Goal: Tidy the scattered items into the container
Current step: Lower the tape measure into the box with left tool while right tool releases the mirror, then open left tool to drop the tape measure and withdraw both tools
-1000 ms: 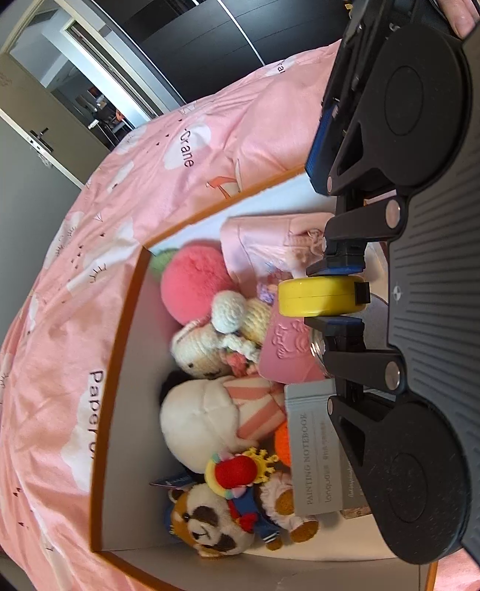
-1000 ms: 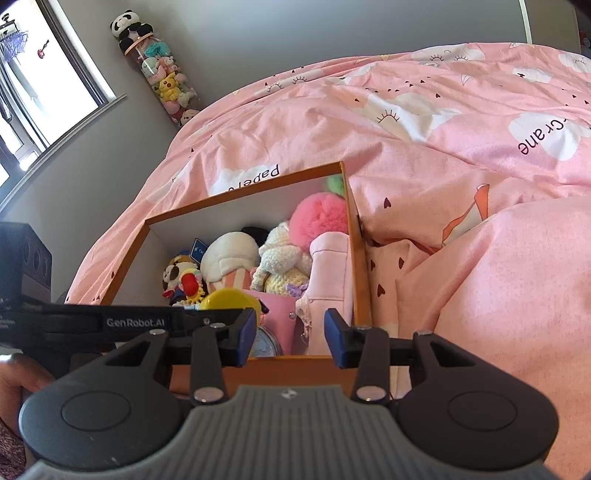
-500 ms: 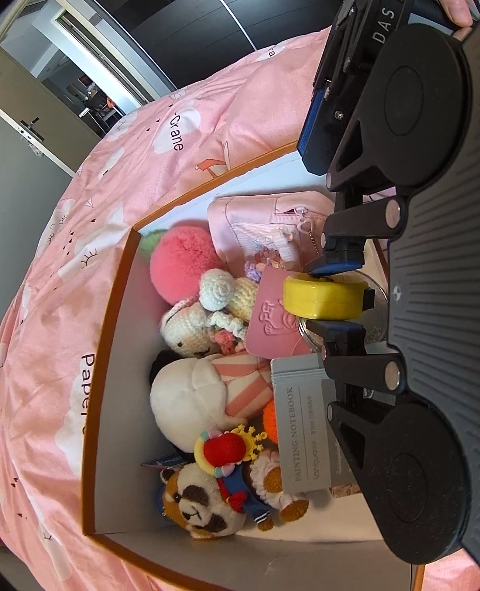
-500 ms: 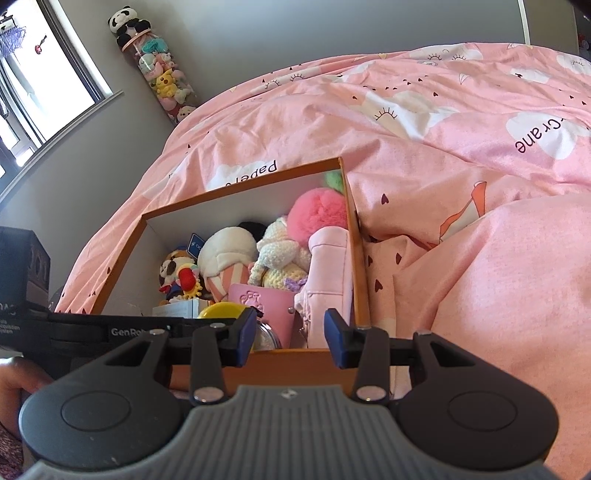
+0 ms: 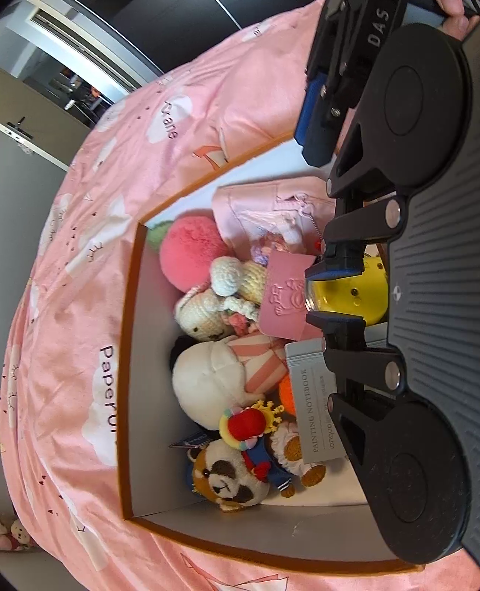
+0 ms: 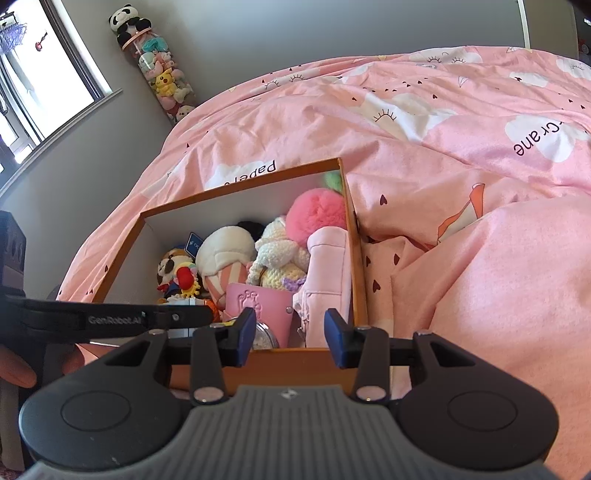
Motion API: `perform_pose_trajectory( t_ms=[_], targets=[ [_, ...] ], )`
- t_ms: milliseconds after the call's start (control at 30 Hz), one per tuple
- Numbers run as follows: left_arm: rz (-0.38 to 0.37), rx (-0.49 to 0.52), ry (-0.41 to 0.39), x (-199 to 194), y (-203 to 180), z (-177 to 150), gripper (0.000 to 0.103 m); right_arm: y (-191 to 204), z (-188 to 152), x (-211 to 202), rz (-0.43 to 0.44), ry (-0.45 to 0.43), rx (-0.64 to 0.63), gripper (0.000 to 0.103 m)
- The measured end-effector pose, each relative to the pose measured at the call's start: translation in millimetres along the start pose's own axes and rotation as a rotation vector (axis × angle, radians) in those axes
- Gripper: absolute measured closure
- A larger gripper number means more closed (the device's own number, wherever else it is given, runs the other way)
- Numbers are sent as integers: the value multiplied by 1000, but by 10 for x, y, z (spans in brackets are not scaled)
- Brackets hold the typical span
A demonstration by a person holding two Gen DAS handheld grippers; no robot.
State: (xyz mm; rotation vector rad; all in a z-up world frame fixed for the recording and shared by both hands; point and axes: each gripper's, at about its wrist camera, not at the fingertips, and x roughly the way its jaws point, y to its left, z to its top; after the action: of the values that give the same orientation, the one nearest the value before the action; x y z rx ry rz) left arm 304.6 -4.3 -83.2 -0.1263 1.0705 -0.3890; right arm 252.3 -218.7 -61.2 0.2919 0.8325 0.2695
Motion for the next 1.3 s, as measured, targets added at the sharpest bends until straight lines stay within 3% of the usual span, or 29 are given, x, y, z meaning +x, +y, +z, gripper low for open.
perform_pose_trajectory(
  t_ms=[333,400,567,700,1067,1300],
  targets=[
    [45,17,-9,-37,-27,-73,82,95,-25,-38,-20,-21,-40,56],
    [69,25,-27,-129,-57,-83,81,137,-26,-80,-27,-36,-54,45],
    [144,31,-72,-409,-135,-134,71,248,-17,-184,-27,-67,-82,37],
    [202,40,-112,-638,-201,-182,50,355,-12,-294,-19,-100,-101,31],
    [310,42,-265,-1282,-340,-363,35,632,41,-687,-20,-198,-124,23],
    [374,24,-370,-1572,-445,-542,12,823,-3,-920,-24,-247,-150,19]
  ],
)
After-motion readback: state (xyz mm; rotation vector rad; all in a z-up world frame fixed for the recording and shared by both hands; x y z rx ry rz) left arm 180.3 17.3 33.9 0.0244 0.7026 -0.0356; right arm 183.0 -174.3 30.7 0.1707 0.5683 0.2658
